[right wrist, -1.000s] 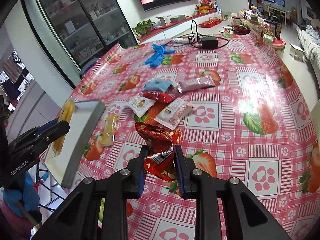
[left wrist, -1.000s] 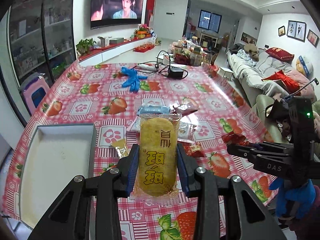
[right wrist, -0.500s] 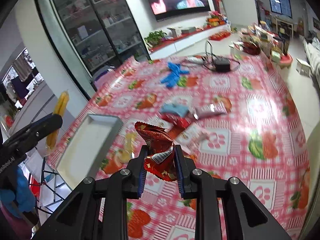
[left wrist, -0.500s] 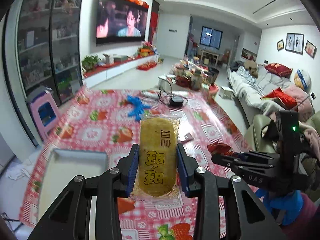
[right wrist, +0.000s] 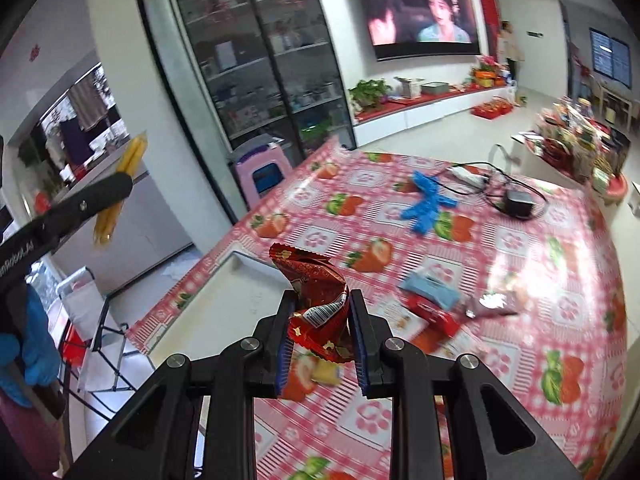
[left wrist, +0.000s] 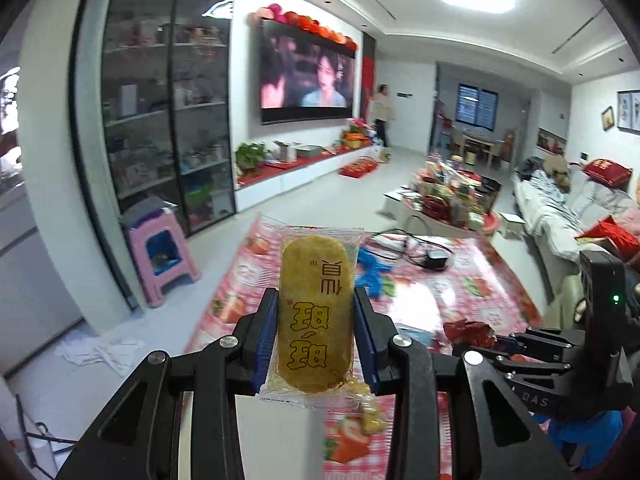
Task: Organize snacks
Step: 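Carry the yellow cake pack with left tool while right tool carries red candy to tray, then open left tool over the white tray while right tool releases red candy there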
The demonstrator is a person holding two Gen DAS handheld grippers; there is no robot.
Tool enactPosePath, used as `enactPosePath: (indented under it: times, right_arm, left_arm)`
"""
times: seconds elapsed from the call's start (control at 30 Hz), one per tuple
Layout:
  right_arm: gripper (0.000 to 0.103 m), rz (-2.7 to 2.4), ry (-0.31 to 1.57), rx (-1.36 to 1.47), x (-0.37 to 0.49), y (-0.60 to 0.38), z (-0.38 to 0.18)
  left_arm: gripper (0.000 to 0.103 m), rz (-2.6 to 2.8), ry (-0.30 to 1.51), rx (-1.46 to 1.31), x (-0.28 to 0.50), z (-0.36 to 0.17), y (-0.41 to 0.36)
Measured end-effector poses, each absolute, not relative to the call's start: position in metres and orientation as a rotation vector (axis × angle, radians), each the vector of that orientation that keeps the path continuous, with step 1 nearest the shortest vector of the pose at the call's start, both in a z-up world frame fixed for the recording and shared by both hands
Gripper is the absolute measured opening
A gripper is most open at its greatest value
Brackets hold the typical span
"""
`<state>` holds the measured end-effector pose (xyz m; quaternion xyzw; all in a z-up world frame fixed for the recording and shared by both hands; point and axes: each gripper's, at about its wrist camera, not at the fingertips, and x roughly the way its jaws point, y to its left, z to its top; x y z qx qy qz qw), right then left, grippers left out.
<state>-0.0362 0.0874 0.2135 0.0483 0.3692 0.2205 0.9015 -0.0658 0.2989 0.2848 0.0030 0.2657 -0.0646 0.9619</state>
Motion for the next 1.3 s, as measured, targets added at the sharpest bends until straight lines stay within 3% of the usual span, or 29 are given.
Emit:
enactPosePath:
  times: [0.33, 0.67, 1.03, 1.1, 1.17, 1.2, 1.3]
  right_arm:
    - [0.027, 0.548, 0.845, 0.028, 0.005, 0.173, 0.192]
    - [0.027, 0.547, 1.012, -0.034, 0.044, 0.225, 0.121]
    - [0.027, 0.561, 1.116, -0.066, 0.068, 0.265, 0.070]
    - [0.027, 0.566, 1.129, -0.075, 0.069, 0.271, 0.066]
    - [0.027, 0.570, 1.152, -0.073, 0.071, 0.275, 0.061]
    - [0.032, 0.570, 1.166, -0.067, 0.071, 0.275, 0.059]
    - [0.102, 0.536, 1.165, -0.054, 0.070, 0.269, 0.061]
  left_arm:
    - [0.039, -0.030, 0.680, 0.001, -0.034, 0.206, 0.348]
    - [0.039, 0.028, 0.898, 0.002, 0.000, 0.089, 0.364]
    - [0.040, 0.051, 0.988, -0.008, 0.009, 0.044, 0.386]
    - [0.045, 0.058, 0.995, -0.001, 0.009, 0.039, 0.386]
    - [0.072, 0.067, 1.000, 0.016, 0.008, 0.037, 0.386]
    - [0.077, 0.070, 0.994, 0.020, 0.007, 0.038, 0.387]
    - [0.080, 0.062, 0.966, 0.034, 0.000, 0.046, 0.387]
